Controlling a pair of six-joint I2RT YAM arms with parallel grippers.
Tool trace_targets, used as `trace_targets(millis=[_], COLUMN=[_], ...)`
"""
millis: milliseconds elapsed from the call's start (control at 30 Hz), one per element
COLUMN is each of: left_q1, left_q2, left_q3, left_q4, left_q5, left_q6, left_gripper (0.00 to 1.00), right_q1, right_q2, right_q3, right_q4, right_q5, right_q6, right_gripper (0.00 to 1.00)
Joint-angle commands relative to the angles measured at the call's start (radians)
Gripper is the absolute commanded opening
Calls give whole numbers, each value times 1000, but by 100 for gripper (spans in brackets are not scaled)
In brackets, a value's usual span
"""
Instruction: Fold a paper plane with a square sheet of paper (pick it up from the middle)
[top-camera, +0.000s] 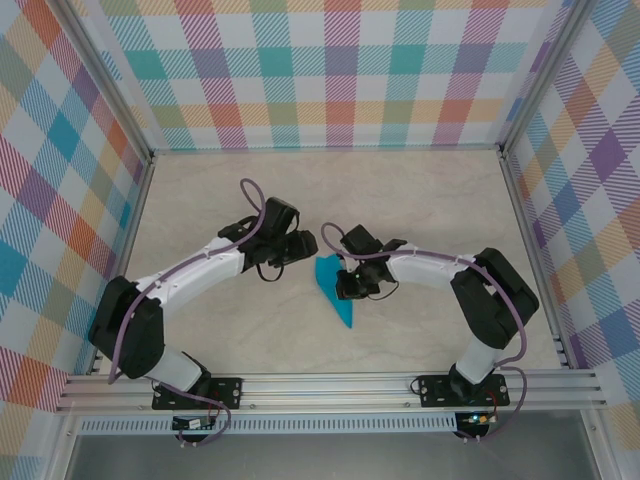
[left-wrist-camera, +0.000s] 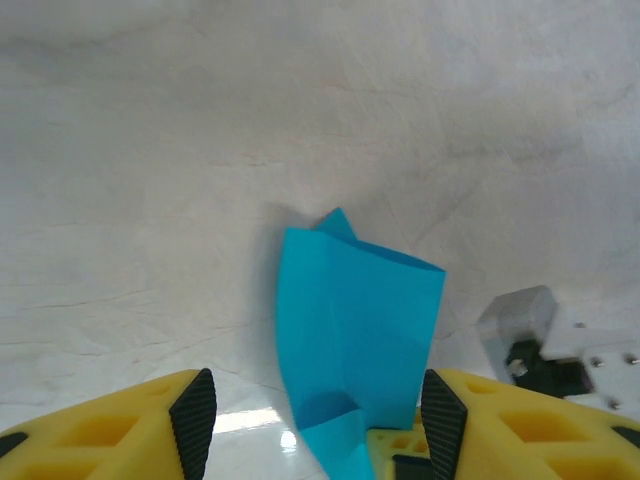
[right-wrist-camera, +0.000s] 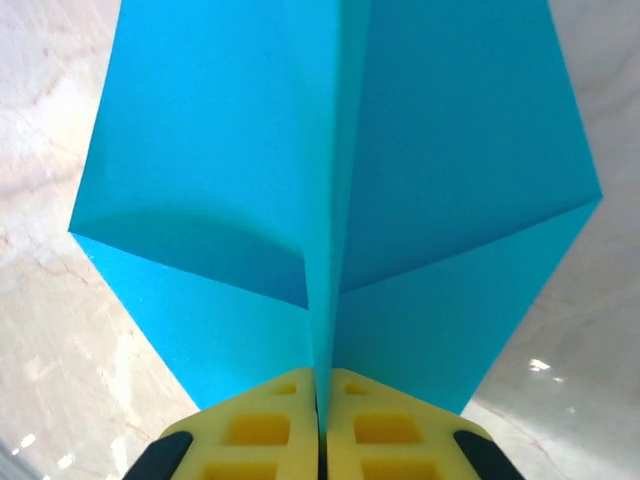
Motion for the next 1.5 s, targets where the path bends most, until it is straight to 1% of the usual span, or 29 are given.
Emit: trace_targets(millis=[0,33,133,233,333,433,567,600,633,667,767,800,833,867,933,967,1000,1033,1100,1133,1167,1200,1233,1267,1333,1400,1433,1467], left_q1=[18,23,41,65,80,87,93,95,99,104,112,116,123,133,172,192,219,249,313,336,349,357,361,367,400,419,426,428], left_q2=[-90,-110,-159,-200,-243,-287,-344,-361,-380,-394,-446,-462,-474,-480,-472,-456,-429,-392,-324,-294,-274,-254,-241,-230,-200,-150,-131,-117], left_q3=[-35,-47,-79,-111,-142,-176,-214,-224,-237,-244,-265,-275,-287,-293,-287,-293,-306,-311,-315,-328,-352,-393,-438,-484,-562,-613,-602,-611], left_q4=[-83,-95,-134,-157,-167,-178,-204,-211,-210,-211,-199,-186,-167,-157,-154,-123,-81,-63,-27,13,83,213,332,452,658,823,838,903], left_q5=[-156,-188,-261,-292,-312,-342,-413,-437,-458,-480,-582,-636,-694,-747,-859,-893,-922,-947,-941,-949,-943,-927,-920,-896,-791,-731,-701,-682], left_q6=[-15,-18,-27,-27,-19,-6,-2,-4,1,6,61,85,117,142,173,209,254,280,310,324,349,404,456,501,550,577,591,618], left_gripper=[59,59,59,59,60,60,60,60,61,62,69,73,78,82,95,99,100,100,100,100,100,100,100,100,100,100,100,100], right_q1=[-2,-3,-6,-6,-6,-6,-6,-6,-6,-6,-7,-15,-33,-66,-145,-180,-212,-259,-339,-381,-415,-451,-480,-493,-514,-537,-550,-560], right_q2=[7,22,120,233,305,345,371,351,323,288,126,62,-2,-50,-160,-203,-249,-288,-322,-315,-302,-281,-261,-247,-235,-221,-221,-231], right_q3=[105,142,253,379,461,507,557,565,564,568,542,512,472,426,316,259,184,102,-34,-69,-89,-123,-157,-190,-278,-368,-378,-399], right_q4=[-108,-133,-187,-260,-301,-319,-363,-373,-374,-387,-397,-393,-380,-363,-332,-288,-226,-139,24,50,64,113,188,266,479,714,754,805], right_q5=[214,258,310,347,354,347,329,329,326,329,396,459,519,561,727,784,853,871,868,862,845,816,773,755,695,630,579,524], right_q6=[55,70,94,104,105,100,84,77,71,64,33,34,38,36,46,10,-26,-80,-180,-195,-199,-207,-238,-271,-344,-401,-416,-440], right_gripper=[7,7,9,11,13,18,24,29,36,40,61,67,72,74,76,76,78,81,84,85,86,87,87,86,86,87,86,86])
